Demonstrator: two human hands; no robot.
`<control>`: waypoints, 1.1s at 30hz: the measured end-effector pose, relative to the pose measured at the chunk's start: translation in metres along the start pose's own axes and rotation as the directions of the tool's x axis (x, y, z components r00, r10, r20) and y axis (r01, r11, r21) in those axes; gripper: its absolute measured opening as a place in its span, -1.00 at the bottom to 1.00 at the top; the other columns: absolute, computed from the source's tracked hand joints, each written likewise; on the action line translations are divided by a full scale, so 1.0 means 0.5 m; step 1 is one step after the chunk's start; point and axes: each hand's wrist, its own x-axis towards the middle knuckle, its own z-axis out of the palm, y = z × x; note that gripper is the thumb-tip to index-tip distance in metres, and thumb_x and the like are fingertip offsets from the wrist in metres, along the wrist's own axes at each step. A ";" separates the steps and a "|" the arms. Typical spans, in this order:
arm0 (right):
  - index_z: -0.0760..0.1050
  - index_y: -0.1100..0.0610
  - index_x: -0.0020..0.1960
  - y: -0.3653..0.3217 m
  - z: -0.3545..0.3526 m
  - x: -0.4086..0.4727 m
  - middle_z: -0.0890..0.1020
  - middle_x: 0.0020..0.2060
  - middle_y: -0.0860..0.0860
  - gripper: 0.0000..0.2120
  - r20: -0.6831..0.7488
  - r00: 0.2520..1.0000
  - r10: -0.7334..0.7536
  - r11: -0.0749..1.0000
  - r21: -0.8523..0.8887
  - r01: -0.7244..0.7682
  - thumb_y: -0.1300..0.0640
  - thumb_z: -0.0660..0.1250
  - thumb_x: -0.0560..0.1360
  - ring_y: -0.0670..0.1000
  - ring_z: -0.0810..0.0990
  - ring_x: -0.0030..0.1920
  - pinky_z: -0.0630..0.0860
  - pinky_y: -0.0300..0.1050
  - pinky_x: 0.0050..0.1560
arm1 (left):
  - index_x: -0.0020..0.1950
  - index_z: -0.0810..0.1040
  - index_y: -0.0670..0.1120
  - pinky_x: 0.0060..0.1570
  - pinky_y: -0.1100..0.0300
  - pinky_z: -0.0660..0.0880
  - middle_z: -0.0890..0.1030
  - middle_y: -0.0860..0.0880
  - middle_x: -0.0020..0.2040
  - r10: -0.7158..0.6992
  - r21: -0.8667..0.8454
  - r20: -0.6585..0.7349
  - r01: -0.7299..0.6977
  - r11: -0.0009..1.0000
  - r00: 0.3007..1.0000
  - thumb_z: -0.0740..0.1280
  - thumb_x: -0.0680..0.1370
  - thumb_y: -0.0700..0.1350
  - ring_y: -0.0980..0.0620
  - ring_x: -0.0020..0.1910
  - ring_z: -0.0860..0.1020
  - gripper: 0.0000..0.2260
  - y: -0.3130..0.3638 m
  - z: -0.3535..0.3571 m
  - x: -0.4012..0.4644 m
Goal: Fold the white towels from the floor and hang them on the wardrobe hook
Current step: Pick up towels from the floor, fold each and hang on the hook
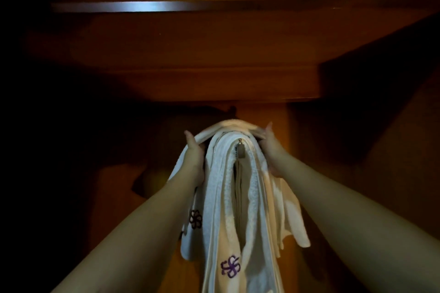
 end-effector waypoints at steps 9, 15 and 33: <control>0.58 0.09 -0.01 0.043 0.031 -0.005 0.66 -0.19 0.09 -0.68 -0.238 0.951 0.195 0.963 0.230 -0.140 -0.12 0.19 0.62 0.11 0.60 -0.13 0.44 -0.07 -0.23 | 0.38 0.53 -0.14 0.31 -0.05 0.46 0.64 -0.19 0.23 -0.115 -0.140 -0.089 0.101 0.985 0.989 0.13 0.62 0.32 -0.18 0.21 0.59 -0.39 -0.047 -0.009 -0.018; 0.43 0.10 0.34 0.066 0.027 -0.024 0.55 -0.07 0.00 -0.73 -0.266 0.959 0.094 0.995 0.046 -0.085 0.08 0.10 0.70 -0.06 0.51 -0.19 0.45 -0.22 -0.29 | 0.38 0.53 -0.20 0.38 -0.07 0.43 0.61 -0.24 0.26 -0.088 -0.036 -0.120 0.084 0.996 0.989 0.06 0.64 0.31 -0.22 0.28 0.55 -0.34 -0.066 0.001 -0.044; 0.29 0.14 0.56 0.173 -0.017 -0.357 0.38 0.50 0.18 -0.28 -0.211 0.932 0.294 0.803 -0.474 -0.360 -0.32 -0.16 0.65 0.19 0.33 0.51 0.20 0.21 0.52 | 0.47 0.39 -0.15 0.26 -0.05 0.48 0.46 -0.21 0.44 -0.309 0.231 -0.156 0.339 0.912 0.938 0.01 0.65 0.29 -0.19 0.35 0.48 -0.38 -0.160 -0.171 -0.355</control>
